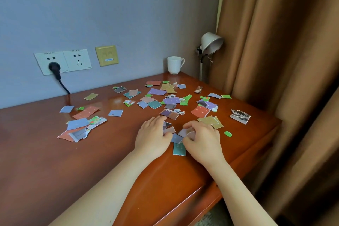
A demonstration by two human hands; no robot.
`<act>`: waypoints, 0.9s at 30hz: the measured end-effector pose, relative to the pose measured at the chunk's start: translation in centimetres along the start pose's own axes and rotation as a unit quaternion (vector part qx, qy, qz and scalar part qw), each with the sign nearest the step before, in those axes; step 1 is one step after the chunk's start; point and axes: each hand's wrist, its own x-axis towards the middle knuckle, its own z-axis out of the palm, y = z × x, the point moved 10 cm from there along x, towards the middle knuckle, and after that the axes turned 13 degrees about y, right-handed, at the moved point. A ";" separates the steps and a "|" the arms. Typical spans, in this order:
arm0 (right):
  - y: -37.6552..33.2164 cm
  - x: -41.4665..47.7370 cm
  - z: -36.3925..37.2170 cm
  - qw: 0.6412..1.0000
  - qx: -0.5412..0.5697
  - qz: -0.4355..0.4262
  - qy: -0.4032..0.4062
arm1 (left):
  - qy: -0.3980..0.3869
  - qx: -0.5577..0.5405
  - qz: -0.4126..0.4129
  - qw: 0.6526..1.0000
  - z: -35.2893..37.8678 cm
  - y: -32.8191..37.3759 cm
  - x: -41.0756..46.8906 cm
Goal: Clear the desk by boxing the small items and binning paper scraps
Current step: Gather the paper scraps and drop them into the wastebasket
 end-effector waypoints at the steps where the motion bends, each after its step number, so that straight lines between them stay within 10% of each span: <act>1: -0.1 -0.1 -0.1 1.000 0.013 0.000 0.004 | 0.008 -0.001 0.006 1.000 -0.1 0.0 0.0; 10: 0.1 0.1 -0.5 0.991 0.124 0.024 0.036 | 0.040 0.053 0.029 0.997 -1.4 -0.5 -0.1; 19: -0.1 0.4 0.7 0.993 -0.114 -0.009 0.006 | 0.047 0.031 0.040 0.998 -1.7 -0.1 -0.9; 27: 0.3 1.1 1.2 0.993 -0.110 0.027 -0.021 | 0.019 -0.004 0.058 0.998 -1.2 0.2 -1.0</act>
